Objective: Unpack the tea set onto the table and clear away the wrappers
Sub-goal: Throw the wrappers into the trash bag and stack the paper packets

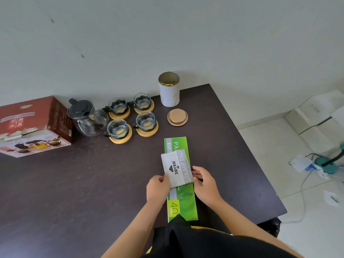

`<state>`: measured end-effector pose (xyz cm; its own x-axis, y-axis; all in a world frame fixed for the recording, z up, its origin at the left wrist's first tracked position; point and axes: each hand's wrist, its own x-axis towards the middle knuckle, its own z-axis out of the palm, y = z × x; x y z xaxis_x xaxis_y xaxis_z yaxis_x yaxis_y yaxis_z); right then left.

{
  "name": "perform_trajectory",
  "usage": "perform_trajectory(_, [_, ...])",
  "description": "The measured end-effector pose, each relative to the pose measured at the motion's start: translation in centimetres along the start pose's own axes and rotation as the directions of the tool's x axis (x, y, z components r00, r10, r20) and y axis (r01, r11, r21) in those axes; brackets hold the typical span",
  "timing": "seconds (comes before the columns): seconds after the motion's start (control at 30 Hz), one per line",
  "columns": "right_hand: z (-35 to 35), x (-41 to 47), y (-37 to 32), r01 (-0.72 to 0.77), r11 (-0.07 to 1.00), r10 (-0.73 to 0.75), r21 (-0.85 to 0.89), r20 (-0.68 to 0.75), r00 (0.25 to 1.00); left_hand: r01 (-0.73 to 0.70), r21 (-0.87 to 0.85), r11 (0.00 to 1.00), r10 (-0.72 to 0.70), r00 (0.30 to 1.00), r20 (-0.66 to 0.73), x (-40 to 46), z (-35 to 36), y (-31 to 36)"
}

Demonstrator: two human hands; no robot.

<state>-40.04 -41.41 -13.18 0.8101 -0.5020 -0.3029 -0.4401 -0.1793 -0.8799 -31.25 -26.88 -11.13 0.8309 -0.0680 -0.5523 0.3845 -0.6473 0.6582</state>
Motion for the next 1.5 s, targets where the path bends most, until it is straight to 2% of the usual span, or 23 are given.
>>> perform_trajectory(0.13, [0.1, -0.5, -0.2, 0.020, 1.000, -0.020, 0.002, 0.023, 1.000, -0.036, -0.040, 0.999, 0.038, 0.999, 0.039, -0.3, 0.0, -0.5])
perform_trajectory(0.4, [0.3, -1.2, -0.8, -0.038, 0.995, 0.039, 0.090, -0.006, 0.999, -0.163, -0.163, 0.973, 0.179, 0.980, 0.085, -1.8, 0.6, -1.8])
perform_trajectory(0.5, [0.3, -1.3, -0.8, 0.007, 1.000, -0.008, 0.023, 0.038, 0.999, -0.176, -0.062, 0.982, 0.183, 0.975, 0.129, -1.0, 0.7, -2.2])
perform_trajectory(0.63, [0.0, -1.2, -0.6, 0.141, 0.966, -0.120, -0.219, 0.107, 0.987, -0.289, 0.167, 0.943, 0.267, 0.954, 0.139, -0.3, 0.2, -1.1])
perform_trajectory(0.77, [0.3, -0.7, -1.3, 0.214, 0.925, -0.214, -0.315, 0.034, 0.976, -0.365, 0.244, 0.898, 0.338, 0.930, 0.147, 0.9, -0.1, 0.1])
perform_trajectory(0.93, [0.3, 1.8, -2.3, 0.207, 0.918, -0.202, -0.338, 0.048, 0.978, -0.383, 0.272, 0.883, 0.351, 0.923, 0.159, 3.1, -0.4, 1.9])
perform_trajectory(1.13, [0.1, 4.6, -3.6, 0.115, 0.939, -0.097, -0.326, 0.069, 0.993, -0.325, 0.254, 0.911, 0.288, 0.942, 0.173, 4.5, -0.3, 3.9])
perform_trajectory(1.27, [0.0, 6.1, -4.5, -0.031, 0.960, 0.034, -0.278, 0.005, 0.999, -0.281, 0.219, 0.934, 0.266, 0.959, 0.098, 5.7, 0.0, 4.4])
perform_trajectory(1.5, [0.3, 8.0, -5.9, -0.202, 0.940, 0.184, -0.274, -0.089, 0.979, -0.220, 0.182, 0.958, 0.225, 0.974, -0.005, 6.2, 0.3, 5.7])
